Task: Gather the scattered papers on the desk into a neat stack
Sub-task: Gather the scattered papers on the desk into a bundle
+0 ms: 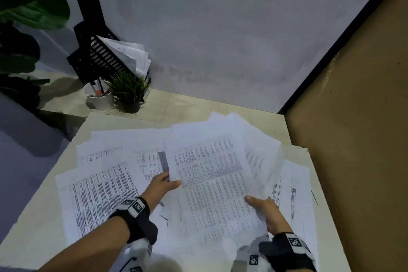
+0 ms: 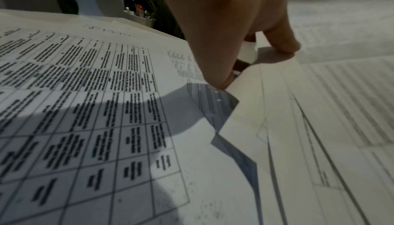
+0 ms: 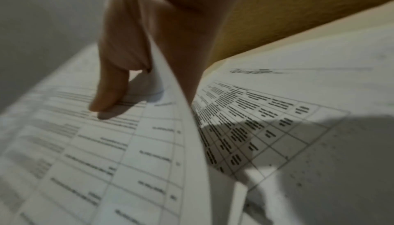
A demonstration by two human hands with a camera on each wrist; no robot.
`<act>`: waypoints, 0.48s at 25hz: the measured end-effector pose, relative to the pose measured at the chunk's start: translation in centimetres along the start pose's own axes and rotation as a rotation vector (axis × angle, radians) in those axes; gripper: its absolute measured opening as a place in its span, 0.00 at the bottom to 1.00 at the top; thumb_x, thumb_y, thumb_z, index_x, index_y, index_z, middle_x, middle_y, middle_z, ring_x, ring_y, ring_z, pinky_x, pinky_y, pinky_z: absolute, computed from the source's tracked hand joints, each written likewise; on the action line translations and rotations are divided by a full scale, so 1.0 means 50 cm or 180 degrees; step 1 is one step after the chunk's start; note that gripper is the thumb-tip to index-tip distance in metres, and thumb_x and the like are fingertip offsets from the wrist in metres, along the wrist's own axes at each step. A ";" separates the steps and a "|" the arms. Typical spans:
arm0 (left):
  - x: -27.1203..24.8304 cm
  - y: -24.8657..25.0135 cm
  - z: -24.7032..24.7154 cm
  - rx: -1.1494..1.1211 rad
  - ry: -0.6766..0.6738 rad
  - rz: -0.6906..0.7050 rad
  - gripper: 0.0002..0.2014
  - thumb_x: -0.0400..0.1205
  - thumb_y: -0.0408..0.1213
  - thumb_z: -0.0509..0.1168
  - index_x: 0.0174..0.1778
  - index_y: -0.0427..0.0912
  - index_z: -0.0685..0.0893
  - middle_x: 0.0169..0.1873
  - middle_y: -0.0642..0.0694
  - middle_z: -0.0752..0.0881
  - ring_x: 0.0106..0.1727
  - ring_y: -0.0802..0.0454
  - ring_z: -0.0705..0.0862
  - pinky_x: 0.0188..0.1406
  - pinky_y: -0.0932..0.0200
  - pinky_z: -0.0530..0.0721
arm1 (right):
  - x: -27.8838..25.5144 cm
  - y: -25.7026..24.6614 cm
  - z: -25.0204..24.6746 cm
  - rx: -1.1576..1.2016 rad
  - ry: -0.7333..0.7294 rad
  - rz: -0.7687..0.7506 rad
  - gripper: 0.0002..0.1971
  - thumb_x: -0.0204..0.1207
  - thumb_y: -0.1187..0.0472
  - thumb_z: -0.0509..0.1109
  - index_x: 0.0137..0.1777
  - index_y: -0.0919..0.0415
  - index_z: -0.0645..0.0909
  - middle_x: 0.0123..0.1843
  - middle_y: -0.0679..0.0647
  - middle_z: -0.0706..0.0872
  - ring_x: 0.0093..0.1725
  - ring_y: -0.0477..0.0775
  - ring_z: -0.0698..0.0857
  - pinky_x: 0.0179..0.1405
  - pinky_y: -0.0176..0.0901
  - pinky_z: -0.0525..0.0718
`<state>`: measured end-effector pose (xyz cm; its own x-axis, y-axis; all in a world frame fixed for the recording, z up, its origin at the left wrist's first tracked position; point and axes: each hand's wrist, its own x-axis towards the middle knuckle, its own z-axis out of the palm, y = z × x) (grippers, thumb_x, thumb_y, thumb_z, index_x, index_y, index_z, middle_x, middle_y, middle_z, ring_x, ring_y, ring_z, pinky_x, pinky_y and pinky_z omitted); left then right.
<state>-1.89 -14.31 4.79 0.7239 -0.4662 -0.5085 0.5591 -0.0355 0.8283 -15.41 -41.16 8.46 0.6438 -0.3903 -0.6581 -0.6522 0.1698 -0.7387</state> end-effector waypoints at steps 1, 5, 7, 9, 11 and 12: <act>-0.007 0.010 0.008 -0.0056 -0.0120 0.0030 0.15 0.76 0.27 0.68 0.54 0.49 0.83 0.54 0.49 0.88 0.52 0.58 0.89 0.49 0.62 0.87 | -0.006 -0.005 -0.003 -0.0040 0.0010 0.0021 0.10 0.74 0.67 0.70 0.54 0.69 0.82 0.49 0.62 0.90 0.45 0.55 0.87 0.44 0.41 0.81; -0.011 0.030 0.028 -0.0053 -0.0488 0.0023 0.35 0.58 0.45 0.81 0.60 0.54 0.76 0.54 0.56 0.86 0.54 0.62 0.85 0.51 0.65 0.82 | -0.017 -0.042 0.003 -0.0817 -0.0175 -0.0249 0.02 0.75 0.62 0.70 0.45 0.60 0.82 0.37 0.49 0.89 0.37 0.45 0.84 0.36 0.37 0.77; -0.012 0.041 0.042 0.0080 -0.0521 0.0064 0.37 0.53 0.52 0.82 0.57 0.60 0.76 0.61 0.52 0.83 0.62 0.55 0.81 0.61 0.58 0.79 | -0.024 -0.073 0.011 -0.1095 -0.0189 -0.0518 0.01 0.75 0.62 0.70 0.42 0.57 0.82 0.27 0.42 0.85 0.31 0.46 0.81 0.34 0.37 0.75; -0.020 0.075 0.063 0.0222 -0.0343 0.0293 0.23 0.70 0.45 0.75 0.57 0.60 0.73 0.61 0.53 0.81 0.66 0.52 0.78 0.65 0.56 0.74 | -0.029 -0.106 0.014 -0.0987 -0.0103 -0.0776 0.01 0.74 0.64 0.70 0.43 0.59 0.83 0.25 0.41 0.85 0.33 0.49 0.83 0.38 0.38 0.78; -0.029 0.125 0.080 0.0282 -0.0220 0.0704 0.16 0.79 0.37 0.66 0.58 0.58 0.72 0.57 0.57 0.80 0.64 0.53 0.78 0.66 0.54 0.74 | -0.042 -0.140 0.015 -0.0557 0.0122 -0.1290 0.08 0.73 0.67 0.72 0.50 0.57 0.82 0.38 0.42 0.87 0.47 0.52 0.85 0.51 0.42 0.80; -0.036 0.155 0.085 0.0290 -0.0224 0.0910 0.15 0.79 0.37 0.64 0.58 0.56 0.73 0.56 0.57 0.81 0.63 0.53 0.79 0.66 0.51 0.76 | -0.052 -0.156 0.016 -0.0310 0.0235 -0.1536 0.13 0.72 0.67 0.72 0.56 0.56 0.80 0.45 0.42 0.86 0.51 0.50 0.85 0.56 0.42 0.79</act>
<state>-0.61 -17.50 13.12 0.8150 -0.5288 -0.2370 0.2960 0.0282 0.9548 -11.66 -40.75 15.82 0.8537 -0.4672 -0.2298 -0.3234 -0.1299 -0.9373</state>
